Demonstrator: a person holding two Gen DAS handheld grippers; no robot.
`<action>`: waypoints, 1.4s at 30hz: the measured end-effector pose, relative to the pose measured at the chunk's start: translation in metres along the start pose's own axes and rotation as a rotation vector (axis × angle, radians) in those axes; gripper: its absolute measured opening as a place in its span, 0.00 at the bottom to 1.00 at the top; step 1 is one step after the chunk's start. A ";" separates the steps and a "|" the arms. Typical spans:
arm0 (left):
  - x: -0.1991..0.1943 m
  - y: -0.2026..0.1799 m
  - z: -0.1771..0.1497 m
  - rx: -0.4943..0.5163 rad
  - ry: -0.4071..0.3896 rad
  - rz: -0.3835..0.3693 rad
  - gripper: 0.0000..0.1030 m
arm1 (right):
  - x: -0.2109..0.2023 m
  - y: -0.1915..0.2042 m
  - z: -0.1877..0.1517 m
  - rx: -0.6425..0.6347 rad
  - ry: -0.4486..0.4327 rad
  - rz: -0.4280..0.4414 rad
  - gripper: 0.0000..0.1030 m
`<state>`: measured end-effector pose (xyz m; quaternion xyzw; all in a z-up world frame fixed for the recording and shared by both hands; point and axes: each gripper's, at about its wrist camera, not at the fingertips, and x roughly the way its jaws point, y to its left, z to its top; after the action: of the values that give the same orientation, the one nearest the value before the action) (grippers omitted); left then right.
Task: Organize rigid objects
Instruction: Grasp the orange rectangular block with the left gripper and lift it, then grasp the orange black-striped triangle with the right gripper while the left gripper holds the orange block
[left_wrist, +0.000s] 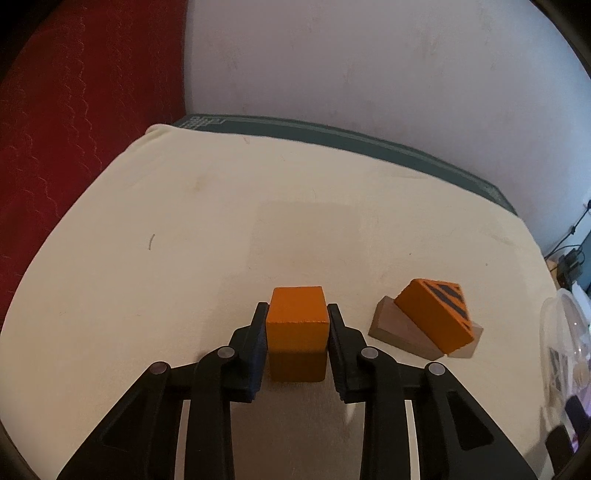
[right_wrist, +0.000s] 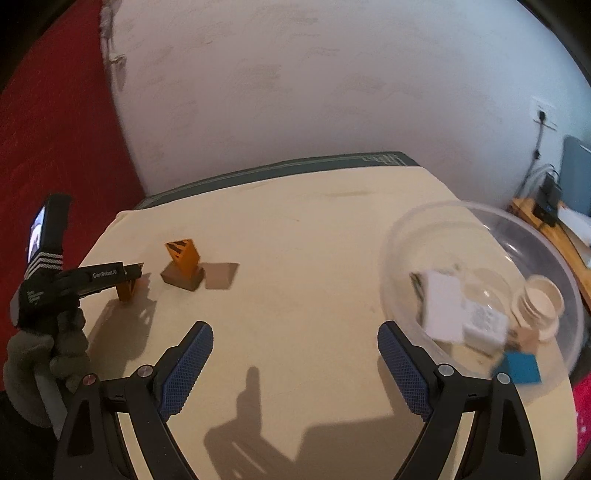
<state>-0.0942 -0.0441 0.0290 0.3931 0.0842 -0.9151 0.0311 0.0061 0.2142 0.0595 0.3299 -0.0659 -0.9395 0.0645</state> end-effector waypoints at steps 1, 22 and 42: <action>-0.003 0.000 0.000 0.001 -0.008 -0.001 0.29 | 0.003 0.004 0.003 -0.010 0.004 0.006 0.91; -0.034 -0.001 -0.003 -0.035 -0.068 0.025 0.30 | 0.100 0.084 0.054 -0.205 0.107 0.148 0.83; -0.033 0.005 -0.001 -0.039 -0.057 0.013 0.30 | 0.134 0.107 0.065 -0.279 0.155 0.218 0.38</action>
<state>-0.0702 -0.0492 0.0512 0.3667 0.0984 -0.9239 0.0471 -0.1302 0.0923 0.0454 0.3798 0.0347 -0.8989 0.2157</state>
